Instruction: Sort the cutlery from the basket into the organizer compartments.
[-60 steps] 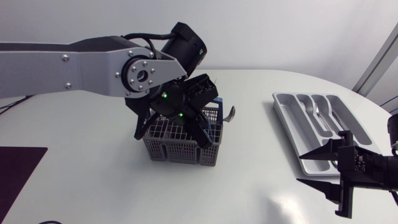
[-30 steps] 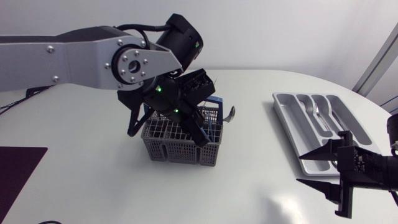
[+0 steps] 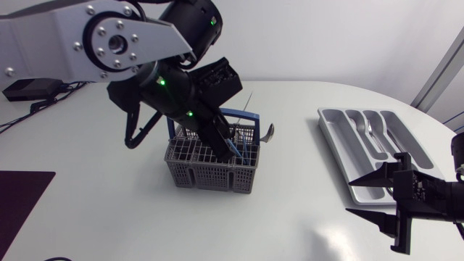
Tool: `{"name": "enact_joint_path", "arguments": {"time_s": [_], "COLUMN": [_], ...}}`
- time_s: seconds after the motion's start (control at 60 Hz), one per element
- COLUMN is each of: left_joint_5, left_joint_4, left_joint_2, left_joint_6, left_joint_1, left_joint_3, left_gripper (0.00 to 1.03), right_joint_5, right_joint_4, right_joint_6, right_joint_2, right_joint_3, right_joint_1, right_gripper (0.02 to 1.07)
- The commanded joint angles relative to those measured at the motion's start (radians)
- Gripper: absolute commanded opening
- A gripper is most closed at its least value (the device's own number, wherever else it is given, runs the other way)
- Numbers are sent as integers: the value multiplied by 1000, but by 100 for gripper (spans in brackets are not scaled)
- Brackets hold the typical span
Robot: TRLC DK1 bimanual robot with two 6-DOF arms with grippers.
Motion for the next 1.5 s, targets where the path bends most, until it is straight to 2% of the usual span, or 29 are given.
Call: {"name": "enact_joint_path", "arguments": {"time_s": [0.0, 0.567, 0.75, 0.95, 1.117, 1.267, 1.483], "left_joint_5": [-2, -2, 1, 102, 194, 268, 359], "left_joint_4": [-31, -218, -278, -293, -234, -137, -27], "left_joint_2": [-41, -158, -203, -229, -219, -195, -130], "left_joint_6": [19, 17, 4, -29, -45, -64, -91], "left_joint_1": [5, -11, -27, -14, 5, 11, -4], "left_joint_3": [48, 140, 169, 141, 49, -13, -52], "left_gripper": [3, 3, 3, 3, 3, 3, 3], "right_joint_5": [-2, -2, -19, -61, -130, -136, -127], "right_joint_4": [2, 11, -35, -97, -152, -147, -34], "right_joint_6": [-16, -12, -2, 61, 119, 268, 538], "right_joint_2": [20, 27, -16, -104, -151, -213, -231], "right_joint_3": [-29, -33, -10, 25, 60, 79, 106], "right_joint_1": [-5, -5, -2, 30, 55, 171, 364], "right_gripper": [72, 72, 72, 72, 72, 72, 72]}}
